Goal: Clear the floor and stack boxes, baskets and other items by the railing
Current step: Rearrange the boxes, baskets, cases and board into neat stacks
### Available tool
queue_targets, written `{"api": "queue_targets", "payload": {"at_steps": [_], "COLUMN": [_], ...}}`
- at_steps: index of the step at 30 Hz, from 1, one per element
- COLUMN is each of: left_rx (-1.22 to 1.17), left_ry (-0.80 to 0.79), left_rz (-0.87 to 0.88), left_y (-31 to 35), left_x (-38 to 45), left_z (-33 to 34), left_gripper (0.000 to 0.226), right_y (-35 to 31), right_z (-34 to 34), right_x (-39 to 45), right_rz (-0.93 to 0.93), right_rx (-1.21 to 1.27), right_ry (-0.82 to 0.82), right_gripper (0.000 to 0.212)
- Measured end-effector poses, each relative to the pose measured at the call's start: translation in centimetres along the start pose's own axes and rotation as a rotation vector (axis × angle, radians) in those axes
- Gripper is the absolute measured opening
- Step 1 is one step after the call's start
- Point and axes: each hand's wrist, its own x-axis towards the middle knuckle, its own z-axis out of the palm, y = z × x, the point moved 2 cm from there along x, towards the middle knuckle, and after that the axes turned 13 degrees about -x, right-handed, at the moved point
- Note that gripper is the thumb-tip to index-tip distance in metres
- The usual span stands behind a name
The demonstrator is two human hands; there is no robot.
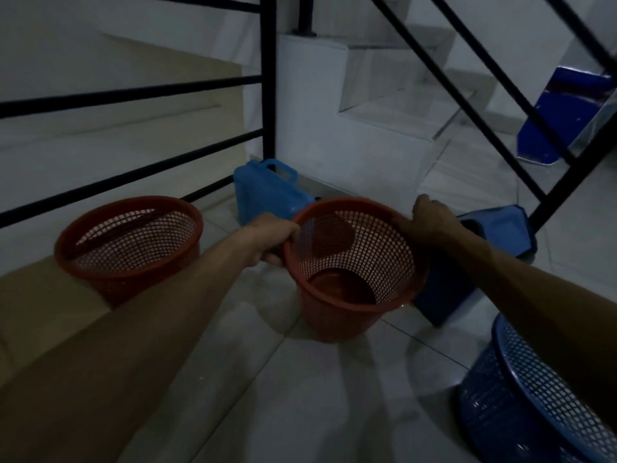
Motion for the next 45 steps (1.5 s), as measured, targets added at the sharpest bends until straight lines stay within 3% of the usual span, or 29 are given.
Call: {"api": "queue_targets", "payload": {"at_steps": [5,11,14,18,22,29,33,36,40,45], "left_rx": [-0.226,-0.646,-0.606,-0.31,-0.271,-0.349,-0.362,-0.281,-0.151,0.207], "left_ry": [0.108,0.151,0.247,0.5,0.615,0.66,0.654,0.634,0.651,0.628], "left_rz": [0.141,0.291,0.334,0.34,0.278,0.258,0.273,0.247,0.173,0.044], "left_y": [2.0,3.8,4.0,2.1,-0.5,-2.6,-3.2,-3.8,-5.7,-7.5], "left_x": [-2.3,-5.0,-6.3,-7.3,-7.9,-10.2,-11.1,-11.1,-9.3,-7.1], "left_z": [-6.9,-13.9,-16.3,-19.1,-22.7,-27.5,-28.5,-28.7,-29.4,-29.4], "left_gripper": [0.003,0.038,0.037,0.025,0.041,0.078,0.088,0.079,0.046,0.038], "right_y": [-5.2,-10.2,-13.3,-18.1,-23.1,-30.6,-33.7,-34.9,-35.2,-35.3], "right_z": [-2.1,-4.5,-5.2,-6.0,-6.1,-2.3,0.1,2.0,3.7,6.1], "right_x": [-0.9,-0.8,-1.1,-1.7,-3.4,-5.1,-5.2,-4.7,-4.1,-3.0], "right_rz": [0.043,-0.014,-0.067,-0.161,-0.273,-0.32,-0.303,-0.311,-0.371,-0.491], "right_rx": [0.56,0.915,1.101,1.296,1.356,1.295,1.208,1.044,0.838,0.336], "right_ry": [-0.234,-0.231,-0.243,-0.235,-0.252,-0.471,-0.51,-0.448,-0.336,-0.033], "right_gripper": [0.035,0.023,0.023,0.033,0.018,0.021,0.015,0.015,0.024,0.021]}}
